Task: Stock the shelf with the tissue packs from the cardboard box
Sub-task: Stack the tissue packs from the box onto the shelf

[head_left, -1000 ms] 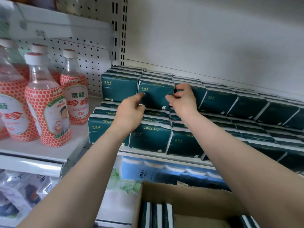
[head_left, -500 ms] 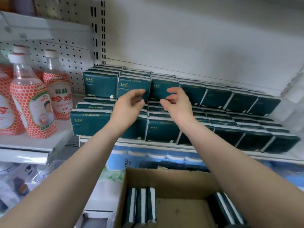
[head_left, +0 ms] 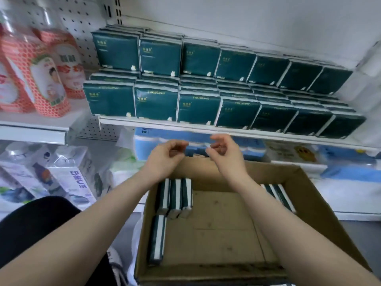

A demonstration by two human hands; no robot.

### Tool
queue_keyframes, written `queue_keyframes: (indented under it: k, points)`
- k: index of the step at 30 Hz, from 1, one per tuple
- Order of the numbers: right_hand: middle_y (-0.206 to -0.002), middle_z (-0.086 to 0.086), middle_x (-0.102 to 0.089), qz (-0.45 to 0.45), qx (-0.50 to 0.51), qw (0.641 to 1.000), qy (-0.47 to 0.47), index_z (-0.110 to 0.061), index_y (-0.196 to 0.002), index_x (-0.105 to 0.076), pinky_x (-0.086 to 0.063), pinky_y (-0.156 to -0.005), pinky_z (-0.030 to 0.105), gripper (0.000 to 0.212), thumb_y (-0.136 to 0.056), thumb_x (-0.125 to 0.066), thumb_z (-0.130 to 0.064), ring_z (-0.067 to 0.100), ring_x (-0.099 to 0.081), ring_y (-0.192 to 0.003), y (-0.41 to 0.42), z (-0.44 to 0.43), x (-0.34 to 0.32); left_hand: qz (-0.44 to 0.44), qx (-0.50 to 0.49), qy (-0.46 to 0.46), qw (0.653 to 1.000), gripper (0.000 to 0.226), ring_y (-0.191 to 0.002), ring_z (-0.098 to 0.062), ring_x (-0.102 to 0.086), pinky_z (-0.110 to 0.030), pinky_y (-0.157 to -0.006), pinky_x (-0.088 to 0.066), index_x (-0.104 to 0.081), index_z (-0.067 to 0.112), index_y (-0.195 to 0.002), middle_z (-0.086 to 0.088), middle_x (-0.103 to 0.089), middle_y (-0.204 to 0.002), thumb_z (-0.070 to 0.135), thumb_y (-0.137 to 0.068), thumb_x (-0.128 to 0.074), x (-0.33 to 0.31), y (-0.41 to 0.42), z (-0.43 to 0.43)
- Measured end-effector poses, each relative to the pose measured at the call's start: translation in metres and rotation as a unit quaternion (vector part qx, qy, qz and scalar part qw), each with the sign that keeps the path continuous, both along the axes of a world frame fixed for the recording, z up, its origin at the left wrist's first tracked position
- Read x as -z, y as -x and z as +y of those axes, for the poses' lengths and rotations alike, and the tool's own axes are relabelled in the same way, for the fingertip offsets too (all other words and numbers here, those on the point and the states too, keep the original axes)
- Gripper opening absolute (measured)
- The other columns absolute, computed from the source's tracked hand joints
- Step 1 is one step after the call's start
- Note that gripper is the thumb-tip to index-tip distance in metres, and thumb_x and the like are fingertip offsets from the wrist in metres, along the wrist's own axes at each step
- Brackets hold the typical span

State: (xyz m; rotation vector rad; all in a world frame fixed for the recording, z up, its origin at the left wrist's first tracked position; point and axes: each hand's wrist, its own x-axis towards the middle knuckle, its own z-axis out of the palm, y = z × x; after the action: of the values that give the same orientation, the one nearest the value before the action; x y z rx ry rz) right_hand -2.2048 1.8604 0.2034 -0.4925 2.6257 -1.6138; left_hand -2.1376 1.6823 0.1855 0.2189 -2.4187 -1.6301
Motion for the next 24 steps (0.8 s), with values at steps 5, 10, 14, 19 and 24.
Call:
queue_keyframes:
  k: [5,10,14,19,24]
  points:
    - [-0.098,-0.006,-0.063,-0.141,0.035,0.989,-0.033,-0.027,-0.111,-0.057,-0.056,-0.09,0.037,0.03,-0.088,-0.073,-0.016,0.013,-0.064,-0.094,-0.018,0.012,0.081,-0.131,0.052,0.06,0.988,0.041,-0.114,-0.013,-0.057,-0.024,-0.095,-0.046,-0.052,0.021,-0.136,0.0,-0.06,-0.128,0.011,-0.096,-0.053,0.053,-0.007,0.017]
    - [-0.108,0.001,-0.063,-0.266,0.041,0.961,-0.065,-0.02,-0.125,-0.051,-0.047,-0.086,0.025,0.044,-0.088,-0.074,-0.022,0.015,-0.061,-0.099,-0.032,0.009,0.12,-0.188,0.082,0.061,0.977,0.043,-0.12,-0.014,-0.054,-0.013,-0.087,-0.043,-0.047,0.019,-0.141,-0.001,-0.052,-0.14,0.008,-0.099,-0.047,0.089,0.002,0.018]
    - [-0.119,0.004,-0.06,-0.326,0.019,0.941,-0.088,-0.018,-0.131,-0.044,-0.047,-0.083,0.025,0.06,-0.085,-0.077,-0.036,0.017,-0.061,-0.102,-0.034,-0.001,0.134,-0.217,0.09,0.062,0.97,0.047,-0.13,-0.018,-0.047,-0.018,-0.102,-0.035,-0.043,0.013,-0.143,-0.006,-0.049,-0.143,-0.001,-0.098,-0.041,0.103,0.013,0.022]
    - [-0.131,0.007,-0.054,-0.356,0.021,0.927,-0.112,-0.015,-0.14,-0.04,-0.047,-0.088,0.027,0.074,-0.082,-0.079,-0.038,0.021,-0.058,-0.113,-0.034,-0.014,0.151,-0.265,0.118,0.078,0.954,0.058,-0.136,-0.022,-0.042,-0.031,-0.114,-0.033,-0.039,0.015,-0.146,-0.007,-0.043,-0.148,-0.009,-0.093,-0.038,0.12,0.016,0.024]
    - [-0.101,-0.001,-0.059,-0.382,0.019,0.919,-0.097,-0.011,-0.128,-0.047,-0.049,-0.062,0.021,0.051,-0.087,-0.074,-0.021,0.011,-0.06,-0.081,-0.031,-0.018,0.16,-0.296,0.136,0.131,0.936,0.06,-0.134,-0.024,-0.044,-0.03,-0.109,-0.038,-0.034,0.019,-0.15,-0.008,-0.042,-0.15,-0.002,-0.094,-0.04,0.12,0.015,0.025]
